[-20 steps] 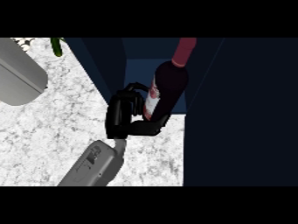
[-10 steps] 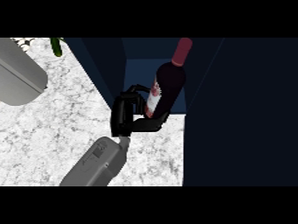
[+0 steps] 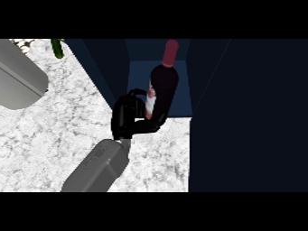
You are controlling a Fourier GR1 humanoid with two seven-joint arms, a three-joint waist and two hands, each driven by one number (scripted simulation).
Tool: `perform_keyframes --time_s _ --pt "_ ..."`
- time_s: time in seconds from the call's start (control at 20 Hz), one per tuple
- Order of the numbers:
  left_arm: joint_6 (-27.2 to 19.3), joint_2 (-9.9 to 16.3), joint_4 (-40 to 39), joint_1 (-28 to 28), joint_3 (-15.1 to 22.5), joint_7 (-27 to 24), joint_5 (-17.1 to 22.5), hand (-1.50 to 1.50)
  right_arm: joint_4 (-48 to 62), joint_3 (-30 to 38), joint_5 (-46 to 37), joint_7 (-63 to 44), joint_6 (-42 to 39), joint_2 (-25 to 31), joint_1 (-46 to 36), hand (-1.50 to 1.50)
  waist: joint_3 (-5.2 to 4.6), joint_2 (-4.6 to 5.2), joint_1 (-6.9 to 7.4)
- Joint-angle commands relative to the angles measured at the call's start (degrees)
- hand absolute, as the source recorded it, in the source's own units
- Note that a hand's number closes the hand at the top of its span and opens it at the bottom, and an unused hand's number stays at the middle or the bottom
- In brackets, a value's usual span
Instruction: Pick up the wine, place it into the cabinet and close the cabinet
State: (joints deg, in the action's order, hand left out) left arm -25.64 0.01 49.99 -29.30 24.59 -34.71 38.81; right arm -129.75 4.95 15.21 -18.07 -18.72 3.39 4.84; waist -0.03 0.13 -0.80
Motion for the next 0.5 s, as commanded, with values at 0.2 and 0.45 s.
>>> perform_keyframes --time_s 0.2,0.45 --pt "10.17 -0.01 -12.57 -5.02 -3.00 -4.16 4.34 1.50 -2.00 3.09 4.96 -2.89 0.08 1.71 -0.29 -1.50 0.01 0.00 -0.01" --pt "6.75 -0.01 -17.09 -12.35 2.39 -6.80 13.29 1.50 0.54 0.51 2.54 -4.72 2.10 1.05 -4.93 -1.50 -0.04 0.27 -0.95"
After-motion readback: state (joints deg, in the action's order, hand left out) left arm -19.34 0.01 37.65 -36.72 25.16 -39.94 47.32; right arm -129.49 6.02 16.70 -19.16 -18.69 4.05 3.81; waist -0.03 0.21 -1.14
